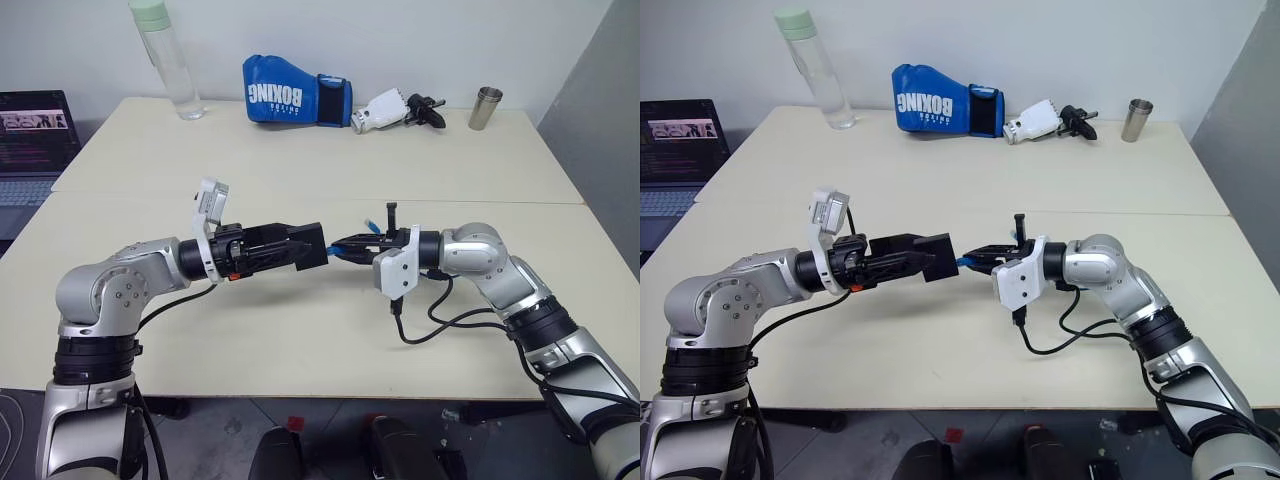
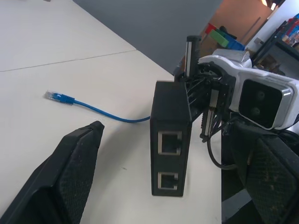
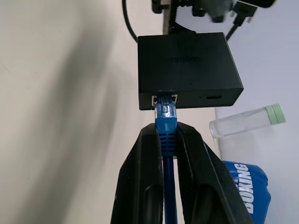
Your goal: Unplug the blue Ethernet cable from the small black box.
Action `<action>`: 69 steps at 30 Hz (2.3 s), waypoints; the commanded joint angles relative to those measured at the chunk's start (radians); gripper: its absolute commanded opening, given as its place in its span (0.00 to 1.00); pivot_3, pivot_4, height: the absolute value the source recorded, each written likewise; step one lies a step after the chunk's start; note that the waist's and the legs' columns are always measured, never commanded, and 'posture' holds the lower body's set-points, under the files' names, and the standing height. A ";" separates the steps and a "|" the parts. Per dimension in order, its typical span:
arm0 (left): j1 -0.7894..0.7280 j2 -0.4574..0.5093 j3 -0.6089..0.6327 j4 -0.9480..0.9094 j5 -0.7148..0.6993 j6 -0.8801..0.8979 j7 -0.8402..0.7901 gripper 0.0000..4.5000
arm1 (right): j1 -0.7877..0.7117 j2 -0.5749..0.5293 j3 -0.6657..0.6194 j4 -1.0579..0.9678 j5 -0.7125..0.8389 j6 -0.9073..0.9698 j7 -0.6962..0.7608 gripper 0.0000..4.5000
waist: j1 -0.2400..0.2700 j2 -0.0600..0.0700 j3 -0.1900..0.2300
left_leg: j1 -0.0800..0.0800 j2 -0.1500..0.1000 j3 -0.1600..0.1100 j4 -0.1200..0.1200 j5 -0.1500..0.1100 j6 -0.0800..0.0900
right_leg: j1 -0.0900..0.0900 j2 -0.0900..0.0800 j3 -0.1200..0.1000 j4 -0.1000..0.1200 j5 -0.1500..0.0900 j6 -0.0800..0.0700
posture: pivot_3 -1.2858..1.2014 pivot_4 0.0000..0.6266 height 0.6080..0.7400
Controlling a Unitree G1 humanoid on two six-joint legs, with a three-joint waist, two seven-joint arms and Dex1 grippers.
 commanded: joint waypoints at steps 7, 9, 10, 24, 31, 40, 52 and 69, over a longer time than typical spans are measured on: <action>-0.016 -0.031 0.010 0.013 -0.017 -0.001 0.001 0.90 | -0.024 0.008 -0.036 -0.018 0.028 0.010 0.012 0.03 | 0.001 0.000 0.000 | 0.000 0.000 0.000 0.000 0.000 0.000 | 0.000 0.000 0.000 0.000 0.000 0.000 | 0.52 0.24 1.00; -0.014 -0.027 0.005 0.012 -0.020 0.005 -0.013 0.79 | -0.024 0.009 -0.036 -0.019 0.027 0.009 0.013 0.03 | 0.001 0.000 0.000 | 0.000 0.000 0.000 0.000 0.000 0.000 | 0.000 0.000 0.000 0.000 0.000 0.000 | 0.52 0.24 1.00; -0.013 -0.025 0.001 0.013 -0.017 0.004 -0.017 0.73 | -0.025 0.010 -0.036 -0.019 0.026 0.007 0.013 0.03 | 0.001 0.000 0.000 | 0.000 0.000 0.000 0.000 0.000 0.000 | 0.000 0.000 0.000 0.000 0.000 0.000 | 0.52 0.24 1.00; -0.025 -0.027 -0.008 0.022 -0.007 -0.006 -0.034 0.17 | -0.027 0.016 -0.033 -0.043 0.033 0.000 0.024 0.03 | 0.005 0.000 0.000 | 0.000 0.000 0.000 0.000 0.000 0.000 | 0.000 0.000 0.000 0.000 0.000 0.000 | 0.52 0.24 1.00; -0.046 -0.026 -0.013 0.042 0.017 -0.033 -0.033 0.17 | -0.024 -0.001 -0.028 -0.065 0.039 0.010 0.064 0.31 | 0.006 0.000 0.000 | 0.000 0.000 0.000 0.000 0.000 0.000 | 0.000 0.000 0.000 0.000 0.000 0.000 | 0.52 0.24 1.00; -0.107 0.023 -0.086 0.076 0.112 -0.142 -0.142 0.17 | 0.006 -0.086 -0.070 -0.348 0.282 0.504 0.251 0.52 | 0.008 0.000 0.000 | 0.000 0.000 0.000 0.000 0.000 0.000 | 0.000 0.000 0.000 0.000 0.000 0.000 | 0.52 0.24 1.00; -0.198 0.056 -0.136 0.057 0.153 -0.200 -0.267 0.17 | -0.163 -0.036 -0.185 -0.429 0.730 1.499 0.194 0.52 | 0.007 0.000 0.000 | -0.001 0.000 0.000 -0.001 -0.002 0.004 | -0.001 0.001 0.000 0.000 -0.001 -0.001 | 0.52 0.24 1.00; -0.192 0.082 -0.146 0.020 0.173 -0.210 -0.300 0.17 | -0.257 -0.022 -0.132 -0.279 0.730 1.580 0.320 0.52 | 0.007 0.000 0.000 | -0.002 0.000 0.000 -0.001 -0.003 0.005 | -0.003 0.001 -0.001 -0.001 -0.001 -0.001 | 0.52 0.24 1.00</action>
